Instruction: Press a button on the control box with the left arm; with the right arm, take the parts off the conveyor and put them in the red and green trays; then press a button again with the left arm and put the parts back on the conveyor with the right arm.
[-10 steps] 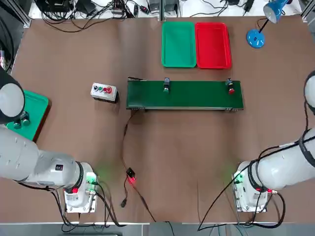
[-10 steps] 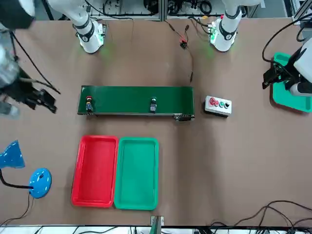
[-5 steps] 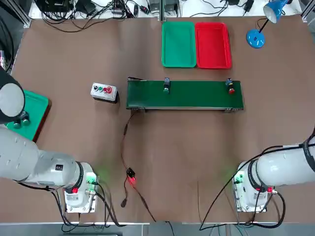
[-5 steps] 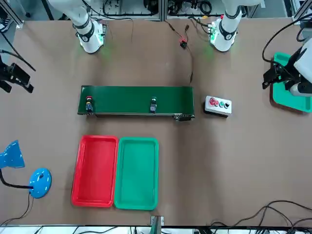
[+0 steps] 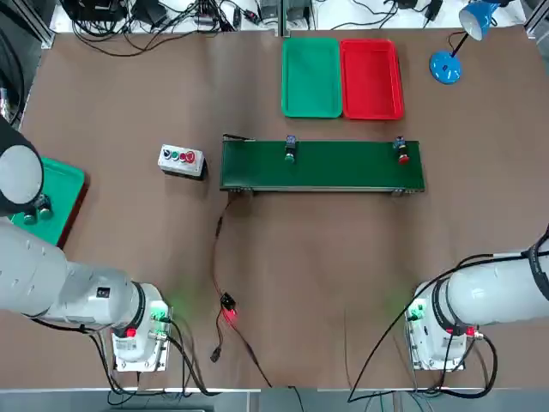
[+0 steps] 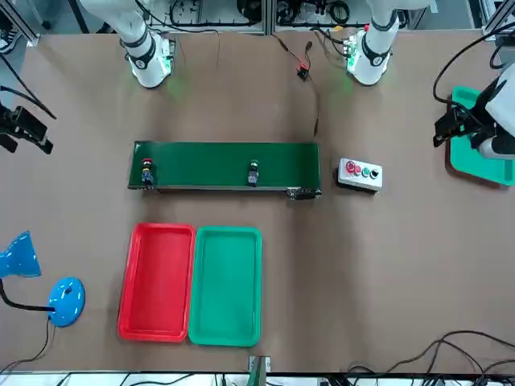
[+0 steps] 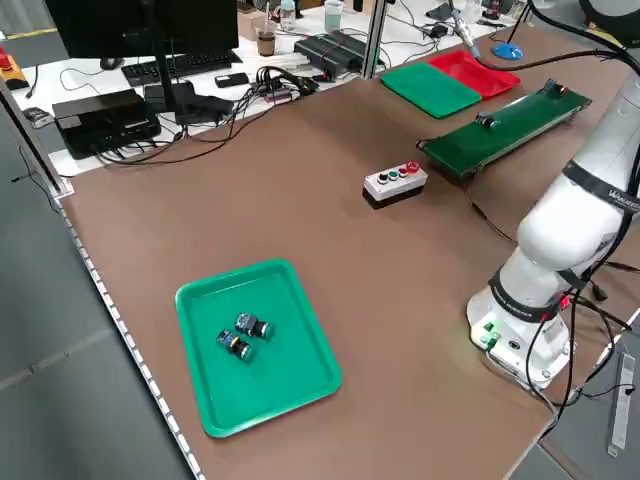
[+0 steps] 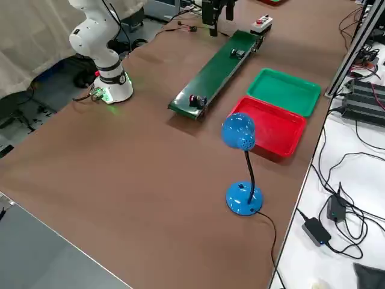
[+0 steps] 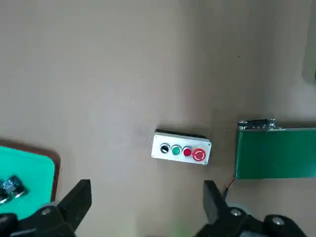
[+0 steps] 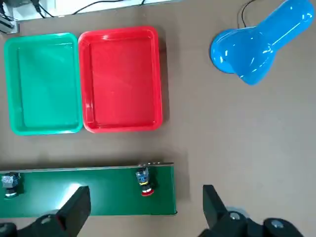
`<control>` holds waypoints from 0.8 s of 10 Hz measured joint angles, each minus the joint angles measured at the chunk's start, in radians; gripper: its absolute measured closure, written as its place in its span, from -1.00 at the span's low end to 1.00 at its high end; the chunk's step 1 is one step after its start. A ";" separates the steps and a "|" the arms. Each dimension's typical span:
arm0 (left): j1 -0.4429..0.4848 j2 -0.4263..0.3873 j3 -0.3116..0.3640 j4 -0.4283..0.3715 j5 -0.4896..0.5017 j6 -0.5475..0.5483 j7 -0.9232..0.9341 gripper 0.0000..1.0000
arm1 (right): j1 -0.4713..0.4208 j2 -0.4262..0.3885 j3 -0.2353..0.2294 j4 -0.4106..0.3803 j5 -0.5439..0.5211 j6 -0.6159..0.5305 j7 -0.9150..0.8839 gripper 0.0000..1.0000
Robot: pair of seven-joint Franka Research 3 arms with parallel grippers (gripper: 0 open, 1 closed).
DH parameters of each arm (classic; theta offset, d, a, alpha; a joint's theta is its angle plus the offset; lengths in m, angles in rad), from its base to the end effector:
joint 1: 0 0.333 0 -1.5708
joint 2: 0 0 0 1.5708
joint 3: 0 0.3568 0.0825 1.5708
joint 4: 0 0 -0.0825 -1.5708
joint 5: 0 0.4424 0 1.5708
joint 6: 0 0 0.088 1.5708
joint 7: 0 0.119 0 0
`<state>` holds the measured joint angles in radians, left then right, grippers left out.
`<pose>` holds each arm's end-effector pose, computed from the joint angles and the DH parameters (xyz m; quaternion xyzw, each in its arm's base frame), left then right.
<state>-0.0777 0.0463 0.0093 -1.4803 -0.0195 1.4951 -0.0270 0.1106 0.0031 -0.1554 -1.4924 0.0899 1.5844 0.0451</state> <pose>0.6198 -0.0451 0.6659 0.9996 -0.0213 -0.0162 0.0088 0.6166 -0.0169 0.6949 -0.9971 0.0434 -0.0444 0.0447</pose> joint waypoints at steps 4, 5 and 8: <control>0.001 0.000 0.003 0.000 0.000 -0.001 -0.002 -1.00 | -0.010 -0.002 -0.010 0.000 0.017 -0.070 0.001 -1.00; 0.001 0.000 0.004 0.000 0.000 -0.001 -0.002 -1.00 | -0.010 -0.002 -0.013 -0.001 0.016 -0.071 0.001 -1.00; 0.001 0.000 0.006 0.000 0.000 -0.001 -0.003 -1.00 | -0.010 -0.002 -0.015 -0.002 0.004 -0.073 0.001 -1.00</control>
<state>-0.0767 0.0463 0.0150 -1.4803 -0.0195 1.4942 -0.0298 0.1002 0.0011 -0.1701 -1.4942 0.0941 1.5115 0.0456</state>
